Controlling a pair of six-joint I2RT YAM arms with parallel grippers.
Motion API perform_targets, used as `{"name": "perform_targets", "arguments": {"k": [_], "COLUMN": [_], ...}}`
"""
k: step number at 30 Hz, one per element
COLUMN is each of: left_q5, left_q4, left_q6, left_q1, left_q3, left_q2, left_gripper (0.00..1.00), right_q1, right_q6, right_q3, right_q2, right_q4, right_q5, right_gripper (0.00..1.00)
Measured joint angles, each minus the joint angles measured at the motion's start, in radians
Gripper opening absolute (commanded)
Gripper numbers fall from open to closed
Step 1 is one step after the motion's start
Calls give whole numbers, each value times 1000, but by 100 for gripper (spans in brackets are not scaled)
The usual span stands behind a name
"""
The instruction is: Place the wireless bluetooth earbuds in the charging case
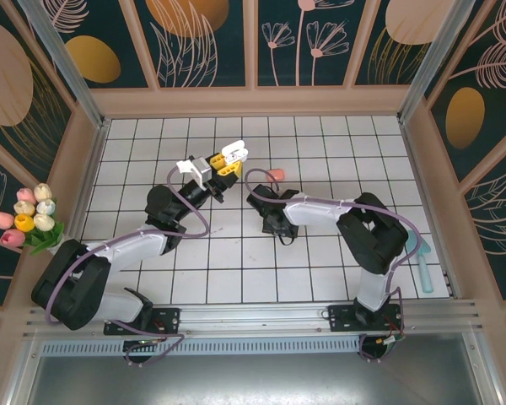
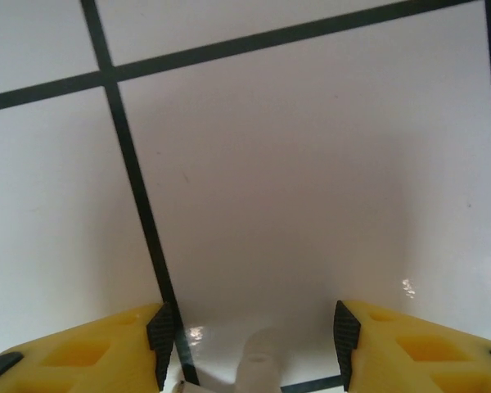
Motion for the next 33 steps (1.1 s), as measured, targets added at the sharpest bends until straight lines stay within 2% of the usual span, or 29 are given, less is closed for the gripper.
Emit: {"name": "perform_targets", "arguments": {"k": [15,25,33], "left_q5": [0,0,0], "left_q4": [0,0,1], "left_q6": [0,0,-1], "left_q1": [0,0,0], "left_q3": [-1,-1,-1], "left_q2": [-3,-3,-2], "left_gripper": [0,0,0], "right_q1": [29,65,66], "right_q6": [-11,-8,2], "right_q3": [-38,-174,-221], "right_q2": [-26,-151,-328], "right_q4": [0,-39,-52], "right_q5": [15,4,-10], "right_gripper": [56,55,63]}}
